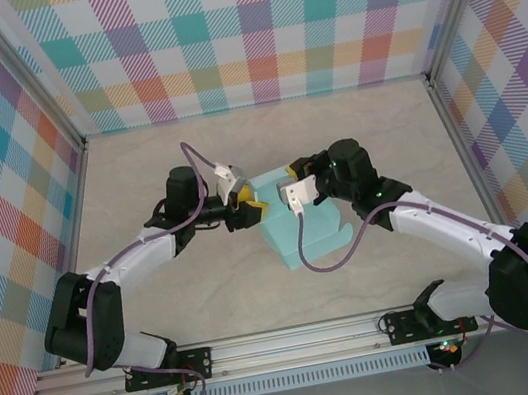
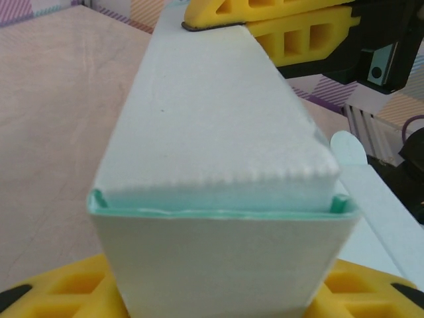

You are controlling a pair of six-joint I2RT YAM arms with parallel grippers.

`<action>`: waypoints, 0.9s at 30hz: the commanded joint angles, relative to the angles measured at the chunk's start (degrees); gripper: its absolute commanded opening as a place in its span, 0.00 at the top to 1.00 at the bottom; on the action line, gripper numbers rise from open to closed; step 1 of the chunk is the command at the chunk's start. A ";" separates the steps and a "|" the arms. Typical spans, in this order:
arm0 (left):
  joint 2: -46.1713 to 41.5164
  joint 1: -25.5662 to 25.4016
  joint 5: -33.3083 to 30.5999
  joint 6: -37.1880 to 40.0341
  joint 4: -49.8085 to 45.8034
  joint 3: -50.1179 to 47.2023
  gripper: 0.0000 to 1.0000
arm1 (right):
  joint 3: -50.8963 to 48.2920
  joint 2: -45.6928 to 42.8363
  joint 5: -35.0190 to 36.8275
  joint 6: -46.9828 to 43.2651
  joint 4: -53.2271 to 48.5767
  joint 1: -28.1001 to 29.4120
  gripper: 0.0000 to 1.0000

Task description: Fold the paper box

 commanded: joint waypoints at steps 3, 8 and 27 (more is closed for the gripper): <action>2.05 -0.38 3.73 -0.50 -1.50 3.00 0.64 | -1.56 -0.76 -0.71 -1.15 3.16 1.12 0.94; 3.79 -1.14 3.27 -3.87 1.48 3.61 0.69 | -2.12 0.69 1.43 -2.33 5.20 3.02 0.94; 3.72 -1.18 -7.44 1.09 7.04 2.12 0.89 | 9.18 -3.65 -31.17 36.98 -19.73 -21.68 0.48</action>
